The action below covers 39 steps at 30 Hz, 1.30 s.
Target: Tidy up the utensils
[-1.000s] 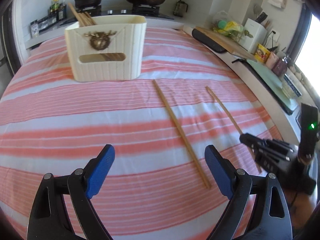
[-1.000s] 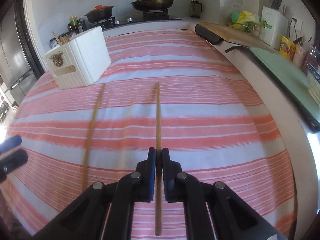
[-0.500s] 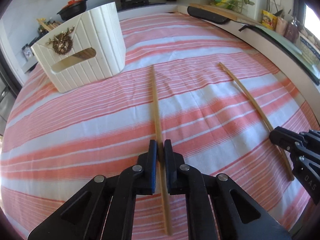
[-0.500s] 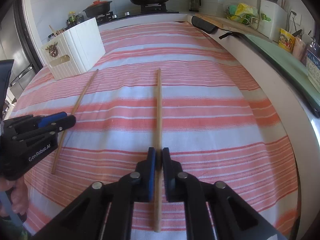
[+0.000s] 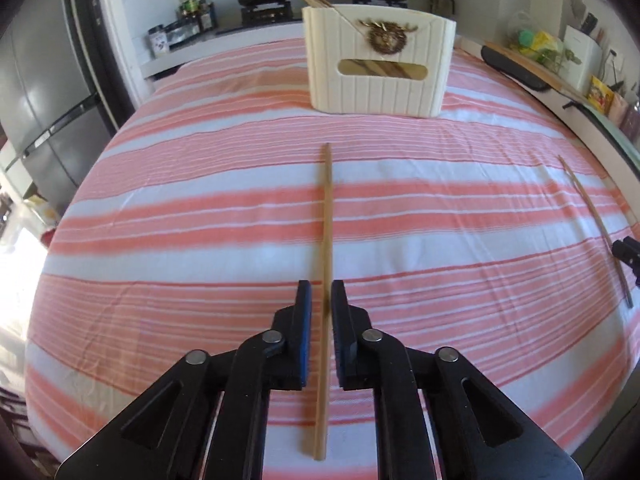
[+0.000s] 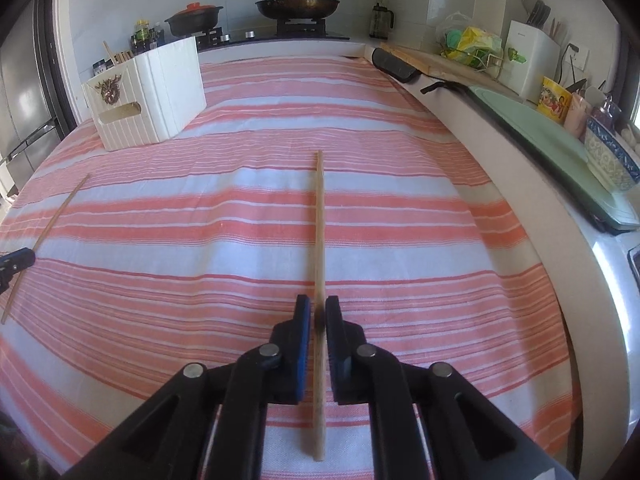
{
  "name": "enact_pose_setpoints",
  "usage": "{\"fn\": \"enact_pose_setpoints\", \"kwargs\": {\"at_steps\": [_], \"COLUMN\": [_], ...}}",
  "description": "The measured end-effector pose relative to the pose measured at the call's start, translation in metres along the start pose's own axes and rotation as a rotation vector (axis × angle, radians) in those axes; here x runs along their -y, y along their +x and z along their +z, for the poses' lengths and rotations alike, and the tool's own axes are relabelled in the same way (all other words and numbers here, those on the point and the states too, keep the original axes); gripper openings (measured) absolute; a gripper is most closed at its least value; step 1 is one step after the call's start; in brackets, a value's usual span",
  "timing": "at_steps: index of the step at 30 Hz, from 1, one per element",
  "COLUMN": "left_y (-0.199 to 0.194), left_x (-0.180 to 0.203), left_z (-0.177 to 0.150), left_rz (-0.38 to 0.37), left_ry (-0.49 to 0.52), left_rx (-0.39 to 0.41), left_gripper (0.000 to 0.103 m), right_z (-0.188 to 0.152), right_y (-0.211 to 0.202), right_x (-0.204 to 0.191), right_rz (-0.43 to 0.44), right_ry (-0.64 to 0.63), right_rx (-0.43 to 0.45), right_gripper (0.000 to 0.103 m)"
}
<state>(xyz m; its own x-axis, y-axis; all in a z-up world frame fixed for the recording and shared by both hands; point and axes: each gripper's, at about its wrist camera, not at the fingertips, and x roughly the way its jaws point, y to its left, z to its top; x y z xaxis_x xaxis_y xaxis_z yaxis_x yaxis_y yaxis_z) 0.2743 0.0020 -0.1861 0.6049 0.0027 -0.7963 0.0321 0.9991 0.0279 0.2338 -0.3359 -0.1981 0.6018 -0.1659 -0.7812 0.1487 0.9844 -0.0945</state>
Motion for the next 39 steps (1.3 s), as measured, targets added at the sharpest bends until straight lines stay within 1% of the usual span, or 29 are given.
{"fn": "enact_pose_setpoints", "kwargs": {"at_steps": [1, 2, 3, 4, 7, 11, 15, 20, 29, 33, 35, 39], "left_y": [-0.004, -0.007, -0.01, -0.012, -0.01, -0.008, -0.01, -0.016, -0.016, -0.018, -0.02, -0.023], "left_x": [-0.007, -0.013, -0.019, -0.023, -0.026, -0.024, -0.022, -0.024, -0.03, -0.034, -0.036, -0.038], "left_z": [-0.003, -0.006, -0.007, -0.01, -0.013, -0.017, -0.015, -0.015, -0.014, -0.013, -0.012, -0.012], "left_rz": [-0.01, -0.018, -0.024, -0.029, -0.039, -0.022, -0.017, 0.002, 0.014, 0.014, 0.014, 0.033], "left_ry": [-0.019, -0.04, -0.061, -0.076, -0.086, -0.071, -0.069, -0.062, -0.079, -0.093, -0.101, -0.108], "left_rx": [0.004, 0.012, 0.025, 0.034, 0.026, 0.022, 0.032, 0.051, 0.048, 0.059, 0.064, 0.085], "left_gripper": [0.047, 0.07, 0.075, 0.077, 0.079, 0.081, 0.084, 0.088, 0.089, 0.089, 0.092, 0.093], "right_z": [0.0, 0.0, 0.0, 0.001, 0.002, 0.004, 0.004, 0.003, 0.006, 0.007, 0.008, 0.008], "right_y": [-0.005, -0.01, -0.015, -0.018, -0.025, -0.031, -0.034, -0.035, -0.041, -0.043, -0.044, -0.045], "right_x": [-0.002, -0.005, -0.009, -0.012, -0.023, -0.029, -0.025, -0.02, -0.023, -0.023, -0.022, -0.023], "right_rz": [-0.021, -0.04, -0.052, -0.06, -0.076, -0.097, -0.091, -0.106, -0.123, -0.138, -0.141, -0.145], "right_ry": [-0.001, -0.004, -0.013, -0.026, -0.063, -0.093, -0.073, -0.063, -0.08, -0.087, -0.087, -0.089], "right_rx": [0.017, 0.041, 0.06, 0.066, 0.074, 0.086, 0.082, 0.085, 0.097, 0.107, 0.11, 0.111], "right_gripper": [0.06, 0.071, 0.071, 0.071, 0.071, 0.071, 0.071, 0.071, 0.071, 0.071, 0.071, 0.071]}}
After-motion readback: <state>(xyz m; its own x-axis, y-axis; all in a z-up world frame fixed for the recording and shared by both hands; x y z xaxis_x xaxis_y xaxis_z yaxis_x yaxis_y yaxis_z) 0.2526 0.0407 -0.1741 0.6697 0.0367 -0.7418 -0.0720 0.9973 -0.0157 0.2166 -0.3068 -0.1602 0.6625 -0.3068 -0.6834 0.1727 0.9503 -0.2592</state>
